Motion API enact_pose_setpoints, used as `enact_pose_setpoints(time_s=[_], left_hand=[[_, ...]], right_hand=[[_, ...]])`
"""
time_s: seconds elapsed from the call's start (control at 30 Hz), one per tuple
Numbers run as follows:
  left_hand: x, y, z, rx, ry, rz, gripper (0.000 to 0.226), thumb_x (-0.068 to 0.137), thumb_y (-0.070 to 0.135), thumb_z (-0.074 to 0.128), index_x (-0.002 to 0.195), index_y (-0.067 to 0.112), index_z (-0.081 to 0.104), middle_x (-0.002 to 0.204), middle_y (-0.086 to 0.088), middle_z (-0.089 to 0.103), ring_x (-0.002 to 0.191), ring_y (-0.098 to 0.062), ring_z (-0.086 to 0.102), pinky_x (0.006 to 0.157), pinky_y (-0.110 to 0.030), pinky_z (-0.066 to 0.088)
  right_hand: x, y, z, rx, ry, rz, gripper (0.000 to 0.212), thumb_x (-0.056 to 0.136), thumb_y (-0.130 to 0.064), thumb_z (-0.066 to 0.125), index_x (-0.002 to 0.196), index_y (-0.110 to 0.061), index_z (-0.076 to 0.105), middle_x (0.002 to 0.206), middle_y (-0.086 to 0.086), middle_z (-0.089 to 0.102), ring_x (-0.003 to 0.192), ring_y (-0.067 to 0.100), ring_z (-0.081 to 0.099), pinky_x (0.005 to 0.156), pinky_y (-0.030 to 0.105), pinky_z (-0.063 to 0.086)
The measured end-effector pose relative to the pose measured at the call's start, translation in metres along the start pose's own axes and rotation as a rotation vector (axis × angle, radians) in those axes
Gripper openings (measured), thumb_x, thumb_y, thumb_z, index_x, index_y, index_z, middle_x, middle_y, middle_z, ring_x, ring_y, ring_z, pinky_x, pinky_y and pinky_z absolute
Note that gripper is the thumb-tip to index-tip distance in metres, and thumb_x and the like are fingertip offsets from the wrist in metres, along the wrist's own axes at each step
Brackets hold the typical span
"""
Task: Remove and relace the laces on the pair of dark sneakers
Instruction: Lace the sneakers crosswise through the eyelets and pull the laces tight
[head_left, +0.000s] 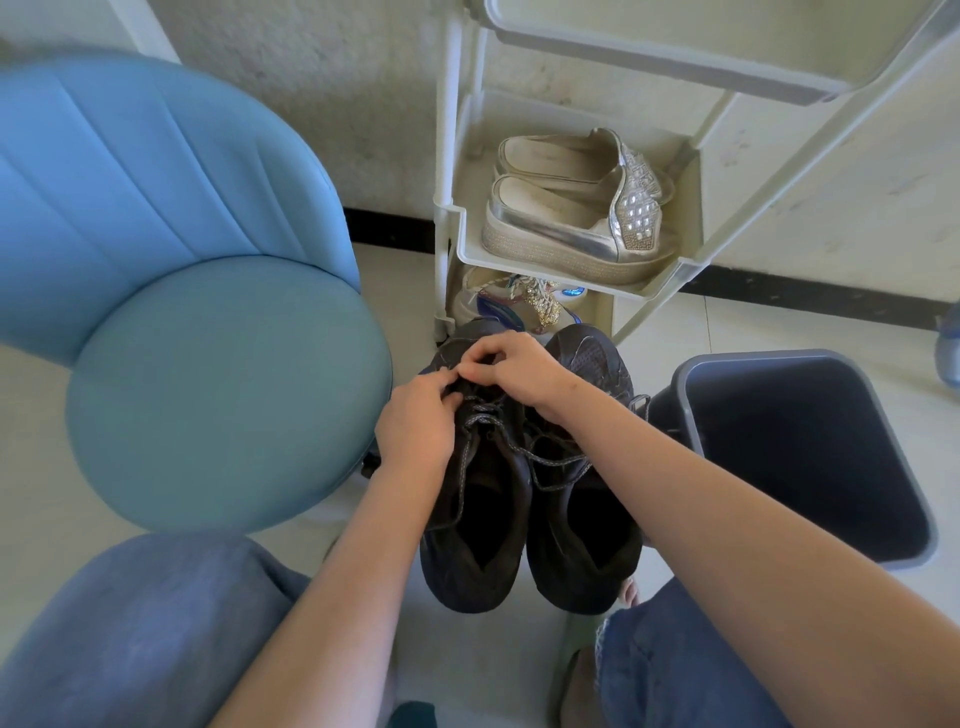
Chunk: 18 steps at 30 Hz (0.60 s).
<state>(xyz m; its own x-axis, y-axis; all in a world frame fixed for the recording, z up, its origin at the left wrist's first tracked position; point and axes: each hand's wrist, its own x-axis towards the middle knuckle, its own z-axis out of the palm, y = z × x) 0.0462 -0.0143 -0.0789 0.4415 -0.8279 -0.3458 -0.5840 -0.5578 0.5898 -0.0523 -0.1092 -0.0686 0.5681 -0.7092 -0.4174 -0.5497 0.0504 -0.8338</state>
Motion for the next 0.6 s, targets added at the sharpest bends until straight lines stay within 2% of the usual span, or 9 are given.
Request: enact_pose_setpoints(time_s=[0.13,0.2,0.27,0.33,0.47,0.53,0.6], left_hand=[[0.002,0.0,0.0,0.009,-0.003,0.002,0.028,0.095,0.024,0.051,0.119,0.035,0.062,0.093,-0.005,0.069,0.075,-0.032,0.065,0.072,-0.04,0.054],[0.002,-0.001,0.001,0.005,0.001,0.005,0.028,0.095,0.024,0.051,0.119,0.033,0.063,0.097,-0.005,0.069,0.078,-0.032,0.065,0.073,-0.04,0.053],[0.002,0.0,0.002,-0.004,0.03,0.004,0.025,0.096,0.027,0.052,0.118,0.029,0.064,0.104,-0.004,0.069,0.084,-0.032,0.065,0.076,-0.038,0.052],[0.003,0.003,0.001,0.011,0.095,0.019,0.023,0.096,0.029,0.053,0.115,0.026,0.066,0.104,-0.003,0.07,0.086,-0.028,0.065,0.077,-0.038,0.052],[0.008,0.008,0.001,0.127,0.165,0.094,0.021,0.097,0.028,0.052,0.109,0.021,0.067,0.098,-0.005,0.07,0.089,-0.026,0.062,0.07,-0.036,0.047],[0.008,0.01,0.001,0.161,0.168,0.093,0.024,0.099,0.027,0.046,0.112,0.018,0.064,0.097,-0.01,0.069,0.088,-0.031,0.061,0.069,-0.037,0.044],[0.007,0.012,0.002,0.19,0.172,0.079,0.026,0.101,0.025,0.04,0.116,0.016,0.06,0.098,-0.014,0.068,0.09,-0.034,0.061,0.069,-0.038,0.043]], right_hand=[[-0.003,-0.001,-0.003,0.073,-0.02,0.011,0.007,0.089,-0.005,0.063,0.094,-0.001,0.067,0.071,-0.005,0.057,0.049,-0.013,0.049,0.054,0.001,0.037],[-0.002,-0.002,-0.006,0.05,-0.038,0.033,0.011,0.089,-0.009,0.065,0.095,-0.001,0.069,0.078,-0.002,0.062,0.061,-0.01,0.055,0.064,0.006,0.041],[0.0,-0.004,-0.015,0.025,-0.036,0.052,0.016,0.09,-0.016,0.064,0.098,-0.005,0.071,0.091,-0.001,0.067,0.08,0.001,0.059,0.074,0.014,0.042],[0.001,-0.005,-0.03,0.057,0.009,0.078,0.017,0.093,-0.022,0.061,0.099,-0.01,0.071,0.101,-0.003,0.068,0.089,0.002,0.058,0.074,0.014,0.039],[0.002,0.003,-0.041,-0.026,0.081,0.038,0.017,0.093,-0.013,0.059,0.103,-0.009,0.071,0.101,-0.001,0.066,0.09,0.005,0.056,0.08,0.017,0.04],[0.002,0.006,-0.038,-0.1,0.015,0.033,0.016,0.091,-0.012,0.061,0.104,-0.008,0.071,0.099,-0.001,0.066,0.09,0.005,0.058,0.081,0.016,0.04],[0.004,0.01,-0.032,-0.201,-0.055,0.039,0.016,0.086,-0.013,0.068,0.101,-0.008,0.071,0.099,0.002,0.065,0.093,0.012,0.058,0.085,0.021,0.039]])
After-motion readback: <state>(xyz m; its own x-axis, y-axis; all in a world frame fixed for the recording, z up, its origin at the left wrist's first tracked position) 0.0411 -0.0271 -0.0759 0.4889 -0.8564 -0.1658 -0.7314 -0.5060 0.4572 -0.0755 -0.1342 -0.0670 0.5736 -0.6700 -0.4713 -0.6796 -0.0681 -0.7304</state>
